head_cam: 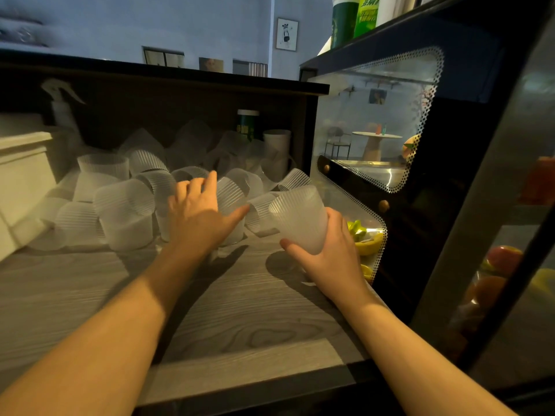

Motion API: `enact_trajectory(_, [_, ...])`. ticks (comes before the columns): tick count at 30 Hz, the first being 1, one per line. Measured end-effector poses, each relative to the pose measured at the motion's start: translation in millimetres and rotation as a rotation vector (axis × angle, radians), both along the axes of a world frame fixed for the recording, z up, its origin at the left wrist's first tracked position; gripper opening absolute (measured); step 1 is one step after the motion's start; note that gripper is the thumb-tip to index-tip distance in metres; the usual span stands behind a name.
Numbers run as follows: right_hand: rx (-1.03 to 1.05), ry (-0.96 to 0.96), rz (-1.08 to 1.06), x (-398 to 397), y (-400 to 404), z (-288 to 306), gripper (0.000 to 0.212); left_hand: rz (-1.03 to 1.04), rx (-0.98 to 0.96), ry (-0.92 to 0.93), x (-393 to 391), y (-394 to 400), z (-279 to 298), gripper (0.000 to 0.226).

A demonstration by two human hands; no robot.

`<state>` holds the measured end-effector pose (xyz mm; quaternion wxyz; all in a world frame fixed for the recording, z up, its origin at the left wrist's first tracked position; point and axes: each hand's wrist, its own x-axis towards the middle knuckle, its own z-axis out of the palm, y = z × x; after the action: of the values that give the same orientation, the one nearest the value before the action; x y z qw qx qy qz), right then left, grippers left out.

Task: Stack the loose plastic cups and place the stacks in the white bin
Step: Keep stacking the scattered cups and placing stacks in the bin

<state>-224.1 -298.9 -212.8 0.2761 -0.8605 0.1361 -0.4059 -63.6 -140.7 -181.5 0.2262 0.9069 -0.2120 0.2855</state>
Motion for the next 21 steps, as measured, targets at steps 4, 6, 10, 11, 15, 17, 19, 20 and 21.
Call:
enact_trajectory(4, [-0.002, 0.009, 0.005, 0, 1, 0, 0.078, -0.063, -0.062, -0.062, 0, 1, -2, 0.072])
enact_trajectory(6, [-0.006, 0.012, 0.001, -1, 1, 1, 0.078, -0.100, -0.167, -0.055, 0, 1, 0, 0.071])
enact_trajectory(10, [-0.009, 0.020, -0.004, -1, 2, 1, 0.080, -0.186, -0.457, 0.025, -7, 2, 7, 0.071])
enact_trajectory(11, [-0.010, 0.018, -0.006, -1, 2, 1, 0.080, -0.192, -0.510, 0.036, -9, 2, 9, 0.068])
enact_trajectory(15, [-0.016, 0.019, -0.007, -1, 2, 1, 0.080, -0.236, -0.699, 0.088, -10, 0, 12, 0.058])
enact_trajectory(17, [-0.021, 0.016, -0.005, -1, 2, 1, 0.079, -0.298, -0.760, 0.125, -12, -3, 10, 0.058])
enact_trajectory(19, [-0.024, 0.015, 0.001, -1, 2, 2, 0.080, -0.386, -0.826, 0.169, -20, -9, 12, 0.058])
enact_trajectory(20, [-0.026, 0.016, 0.003, -1, 2, 2, 0.080, -0.435, -0.863, 0.189, -25, -12, 13, 0.057])
enact_trajectory(21, [-0.029, 0.016, 0.003, -1, 2, 2, 0.081, -0.479, -0.891, 0.192, -30, -15, 15, 0.058])
